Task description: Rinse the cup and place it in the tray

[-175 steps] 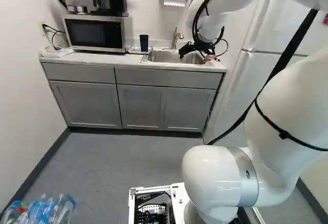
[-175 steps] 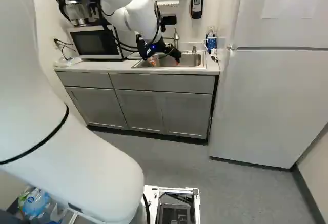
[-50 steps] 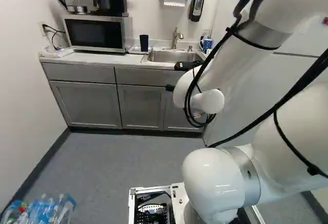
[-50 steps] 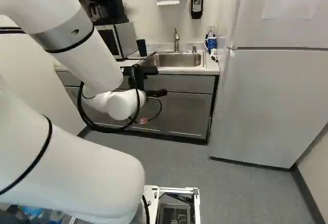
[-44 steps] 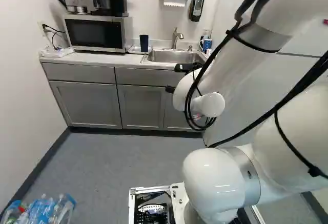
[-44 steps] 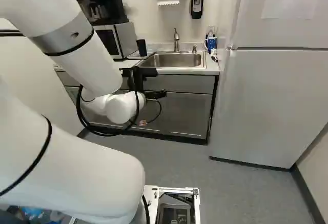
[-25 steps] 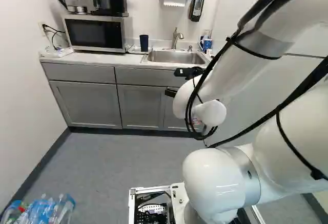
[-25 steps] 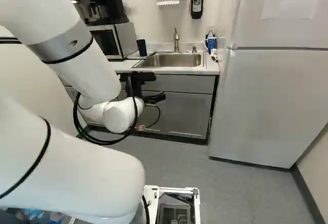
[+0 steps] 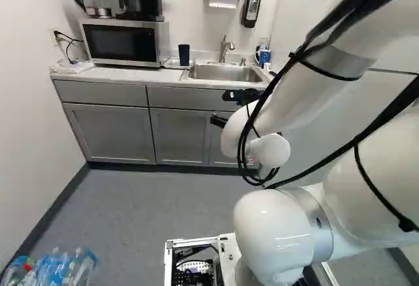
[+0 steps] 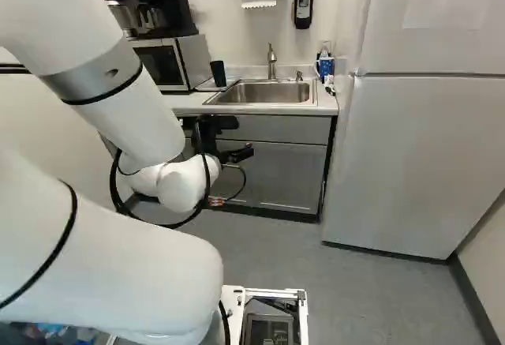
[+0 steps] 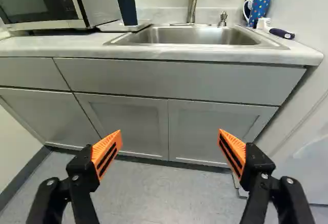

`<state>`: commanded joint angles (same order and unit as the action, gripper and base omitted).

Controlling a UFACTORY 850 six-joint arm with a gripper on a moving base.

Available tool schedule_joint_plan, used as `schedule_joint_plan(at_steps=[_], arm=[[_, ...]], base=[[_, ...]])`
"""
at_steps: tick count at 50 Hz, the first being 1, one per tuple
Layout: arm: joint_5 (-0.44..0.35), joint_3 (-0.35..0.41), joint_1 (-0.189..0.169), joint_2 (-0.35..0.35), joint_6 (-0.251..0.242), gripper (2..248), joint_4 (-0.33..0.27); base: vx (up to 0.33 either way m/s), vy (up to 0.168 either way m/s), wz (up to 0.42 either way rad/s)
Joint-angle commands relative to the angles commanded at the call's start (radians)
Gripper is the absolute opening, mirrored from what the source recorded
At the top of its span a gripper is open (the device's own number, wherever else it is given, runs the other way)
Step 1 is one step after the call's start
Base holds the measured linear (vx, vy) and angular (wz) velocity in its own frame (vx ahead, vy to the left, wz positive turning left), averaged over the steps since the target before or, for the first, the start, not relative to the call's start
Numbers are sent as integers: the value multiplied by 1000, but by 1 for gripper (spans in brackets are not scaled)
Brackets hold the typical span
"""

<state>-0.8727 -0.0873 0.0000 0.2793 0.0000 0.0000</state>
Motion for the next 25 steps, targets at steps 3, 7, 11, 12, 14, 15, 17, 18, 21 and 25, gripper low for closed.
schedule_joint_plan(at_steps=[3,7,11,12,14,15,17,18,21,25], arm=[[0,0,0,0,0,247,0],[0,0,0,0,0,247,0],[0,0,0,0,0,247,0],[0,0,0,0,0,247,0],[0,0,0,0,0,247,0],[0,0,0,0,0,247,0],[0,0,0,0,0,247,0],[0,0,0,0,0,247,0],[0,0,0,0,0,247,0],[0,0,0,0,0,247,0]], base=[[0,0,0],[0,0,0],[0,0,0],[0,0,0],[0,0,0],[0,0,0],[0,0,0],[0,0,0],[0,0,0],[0,0,0]])
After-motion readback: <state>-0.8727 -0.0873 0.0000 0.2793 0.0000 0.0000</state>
